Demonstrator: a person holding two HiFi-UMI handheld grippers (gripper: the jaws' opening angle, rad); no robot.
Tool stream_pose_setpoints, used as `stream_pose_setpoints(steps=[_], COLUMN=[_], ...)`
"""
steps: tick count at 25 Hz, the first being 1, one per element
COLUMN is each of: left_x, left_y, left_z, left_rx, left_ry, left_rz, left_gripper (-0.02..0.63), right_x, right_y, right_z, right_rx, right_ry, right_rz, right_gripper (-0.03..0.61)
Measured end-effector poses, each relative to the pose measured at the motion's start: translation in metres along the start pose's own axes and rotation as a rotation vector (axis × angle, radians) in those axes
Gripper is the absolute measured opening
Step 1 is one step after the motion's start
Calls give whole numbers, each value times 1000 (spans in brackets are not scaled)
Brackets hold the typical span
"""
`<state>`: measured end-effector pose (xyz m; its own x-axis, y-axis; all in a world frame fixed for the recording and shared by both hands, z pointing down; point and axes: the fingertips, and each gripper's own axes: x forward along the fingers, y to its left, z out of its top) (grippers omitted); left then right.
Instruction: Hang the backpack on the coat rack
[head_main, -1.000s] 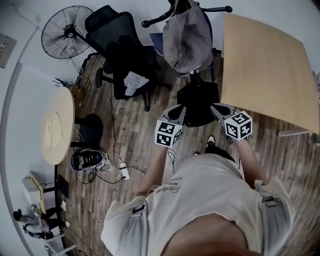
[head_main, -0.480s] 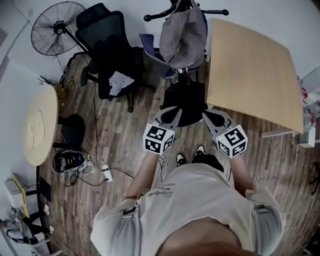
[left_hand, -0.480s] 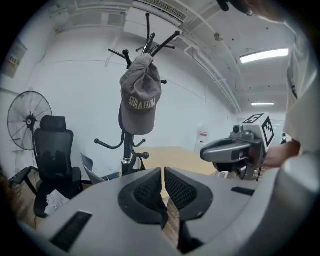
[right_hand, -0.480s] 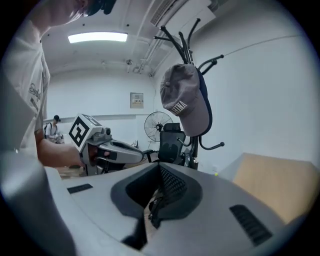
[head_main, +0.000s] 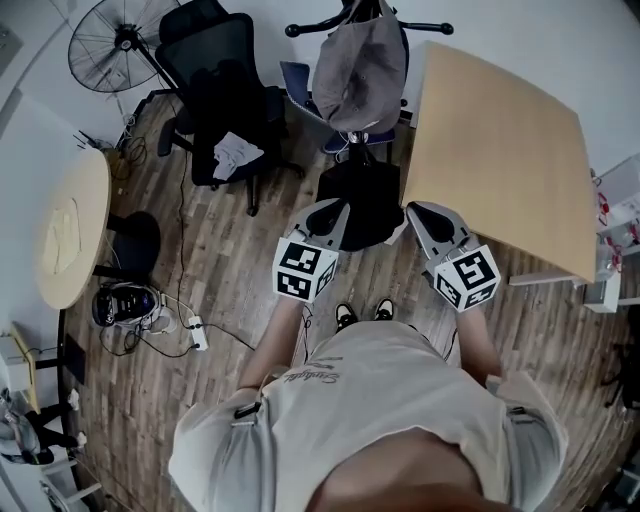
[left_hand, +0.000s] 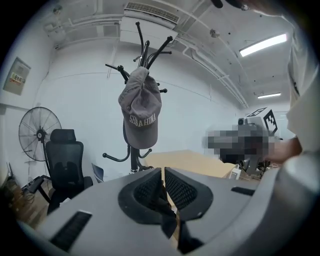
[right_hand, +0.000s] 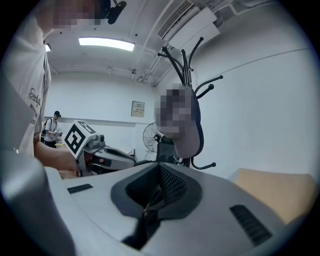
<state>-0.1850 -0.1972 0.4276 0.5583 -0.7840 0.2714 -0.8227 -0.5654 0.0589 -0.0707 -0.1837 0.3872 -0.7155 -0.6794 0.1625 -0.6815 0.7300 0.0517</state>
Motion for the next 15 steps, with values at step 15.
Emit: stream_pose_setpoints(steps=[15], left_x=[-8], left_y=[-16], left_z=[25], left_rx=[47], left_ry=[-32], left_rz=[81], left_gripper=[29], right_x=[-15], right_y=[-9], right_z=[12], right_rx=[-62], right_ry=[-54], right_rz=[32], right_gripper=[-6])
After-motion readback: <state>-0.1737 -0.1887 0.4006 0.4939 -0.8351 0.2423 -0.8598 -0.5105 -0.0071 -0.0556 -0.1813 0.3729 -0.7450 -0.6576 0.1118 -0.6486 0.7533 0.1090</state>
